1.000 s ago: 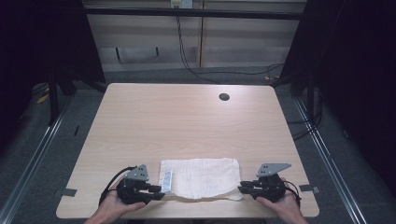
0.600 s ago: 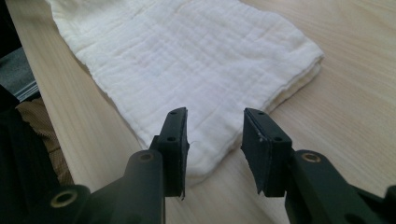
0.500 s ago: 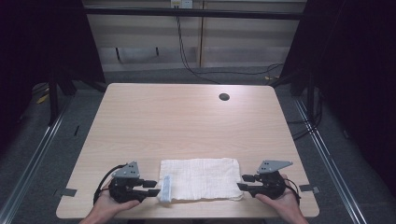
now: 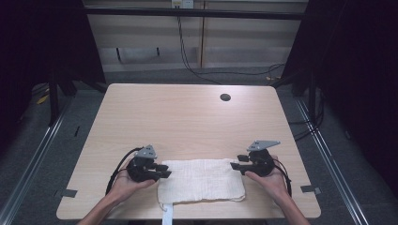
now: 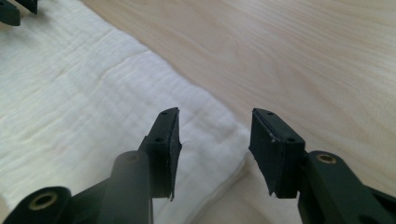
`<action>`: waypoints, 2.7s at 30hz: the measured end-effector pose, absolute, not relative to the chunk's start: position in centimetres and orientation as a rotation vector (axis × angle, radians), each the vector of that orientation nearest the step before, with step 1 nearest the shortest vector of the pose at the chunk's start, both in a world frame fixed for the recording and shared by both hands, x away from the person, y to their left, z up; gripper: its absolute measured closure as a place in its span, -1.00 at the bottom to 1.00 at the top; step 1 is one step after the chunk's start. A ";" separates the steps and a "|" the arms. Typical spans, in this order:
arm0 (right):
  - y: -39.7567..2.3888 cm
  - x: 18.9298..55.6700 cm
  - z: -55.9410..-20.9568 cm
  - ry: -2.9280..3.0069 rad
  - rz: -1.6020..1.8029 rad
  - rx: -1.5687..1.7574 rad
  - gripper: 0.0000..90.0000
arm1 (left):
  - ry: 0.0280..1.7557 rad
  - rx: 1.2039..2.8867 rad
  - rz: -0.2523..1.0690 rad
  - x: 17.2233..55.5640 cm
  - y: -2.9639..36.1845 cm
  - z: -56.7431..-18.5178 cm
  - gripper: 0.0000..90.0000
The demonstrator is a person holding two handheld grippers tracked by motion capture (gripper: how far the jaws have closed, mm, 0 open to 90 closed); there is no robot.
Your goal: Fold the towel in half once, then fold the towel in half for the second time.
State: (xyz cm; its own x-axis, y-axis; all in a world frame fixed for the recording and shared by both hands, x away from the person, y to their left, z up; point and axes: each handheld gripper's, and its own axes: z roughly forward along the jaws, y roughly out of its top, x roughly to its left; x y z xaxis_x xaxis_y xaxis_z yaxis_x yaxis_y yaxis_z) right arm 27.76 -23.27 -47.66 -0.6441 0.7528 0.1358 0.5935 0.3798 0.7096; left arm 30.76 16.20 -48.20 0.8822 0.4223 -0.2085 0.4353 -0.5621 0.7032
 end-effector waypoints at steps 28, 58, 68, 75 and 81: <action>-24.5 31.4 -49.8 2.386 1.019 1.303 0.94 | 0.698 2.204 -0.055 32.8 15.1 -50.0 0.56; -19.7 27.4 -46.8 2.492 1.263 1.109 0.45 | 0.769 2.091 -0.060 34.4 17.2 -48.5 0.17; -11.6 27.6 -47.0 2.683 1.307 0.918 0.26 | 0.798 2.075 0.000 34.7 18.6 -47.9 0.11; -6.7 27.5 -47.9 2.800 1.289 0.805 0.25 | 0.813 2.065 0.016 35.0 19.3 -47.9 0.10; -4.2 27.1 -48.8 2.850 1.197 0.734 0.22 | 0.816 2.069 0.003 35.0 19.5 -48.0 0.07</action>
